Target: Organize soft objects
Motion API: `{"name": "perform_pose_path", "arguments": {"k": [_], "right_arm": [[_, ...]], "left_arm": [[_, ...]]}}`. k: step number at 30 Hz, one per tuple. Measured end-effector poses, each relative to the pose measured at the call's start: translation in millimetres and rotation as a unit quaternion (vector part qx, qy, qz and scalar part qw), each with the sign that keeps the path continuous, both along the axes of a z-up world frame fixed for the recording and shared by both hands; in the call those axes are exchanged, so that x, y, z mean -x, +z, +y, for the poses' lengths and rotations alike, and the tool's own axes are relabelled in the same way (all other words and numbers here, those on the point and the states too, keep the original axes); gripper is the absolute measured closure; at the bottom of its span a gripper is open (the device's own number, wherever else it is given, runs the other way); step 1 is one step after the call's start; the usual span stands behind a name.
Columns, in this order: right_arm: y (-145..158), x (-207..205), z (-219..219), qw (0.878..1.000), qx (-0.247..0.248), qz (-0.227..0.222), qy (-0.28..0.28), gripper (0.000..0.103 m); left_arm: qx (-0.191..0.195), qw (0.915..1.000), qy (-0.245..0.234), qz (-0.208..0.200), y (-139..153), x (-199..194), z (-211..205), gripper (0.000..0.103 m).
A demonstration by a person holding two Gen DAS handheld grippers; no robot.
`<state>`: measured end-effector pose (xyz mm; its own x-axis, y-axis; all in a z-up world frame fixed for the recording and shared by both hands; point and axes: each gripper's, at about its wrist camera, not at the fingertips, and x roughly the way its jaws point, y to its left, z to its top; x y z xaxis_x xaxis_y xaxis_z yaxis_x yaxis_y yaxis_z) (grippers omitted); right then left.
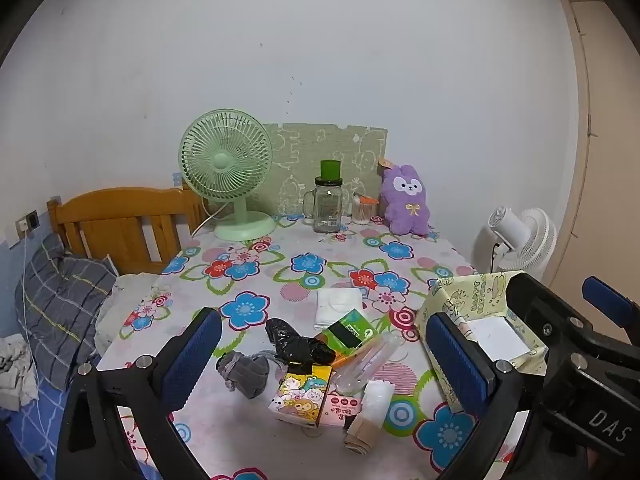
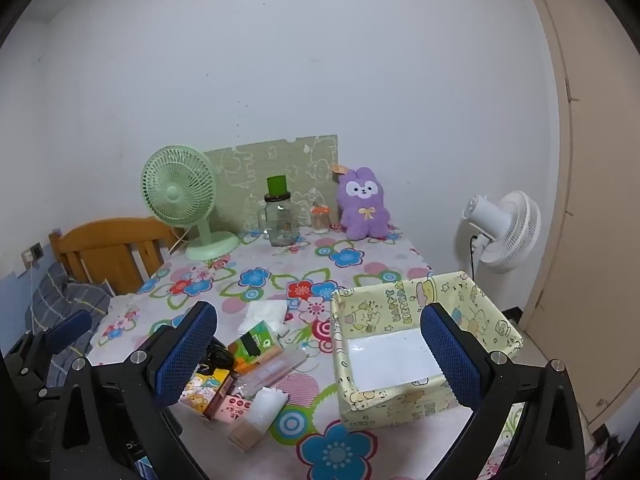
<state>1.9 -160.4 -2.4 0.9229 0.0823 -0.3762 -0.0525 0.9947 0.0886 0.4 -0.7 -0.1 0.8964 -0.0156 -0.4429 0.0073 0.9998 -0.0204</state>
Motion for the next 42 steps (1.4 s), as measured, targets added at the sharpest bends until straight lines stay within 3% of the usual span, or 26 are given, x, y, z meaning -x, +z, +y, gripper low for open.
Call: {"name": "perform_pose_path", "arguments": {"k": [12, 42], "right_arm": [[-5.7, -10.9, 6.1, 1.0, 0.031, 0.003, 0.003, 0.0], [-8.0, -7.0, 4.9, 1.0, 0.012, 0.018, -0.001, 0.0]], "left_arm": [[0.002, 0.9999, -0.006, 0.009, -6.9, -8.9, -3.7, 0.0], [0.008, 0.9999, -0.006, 0.013, -7.9, -8.0, -2.2, 0.001]]}}
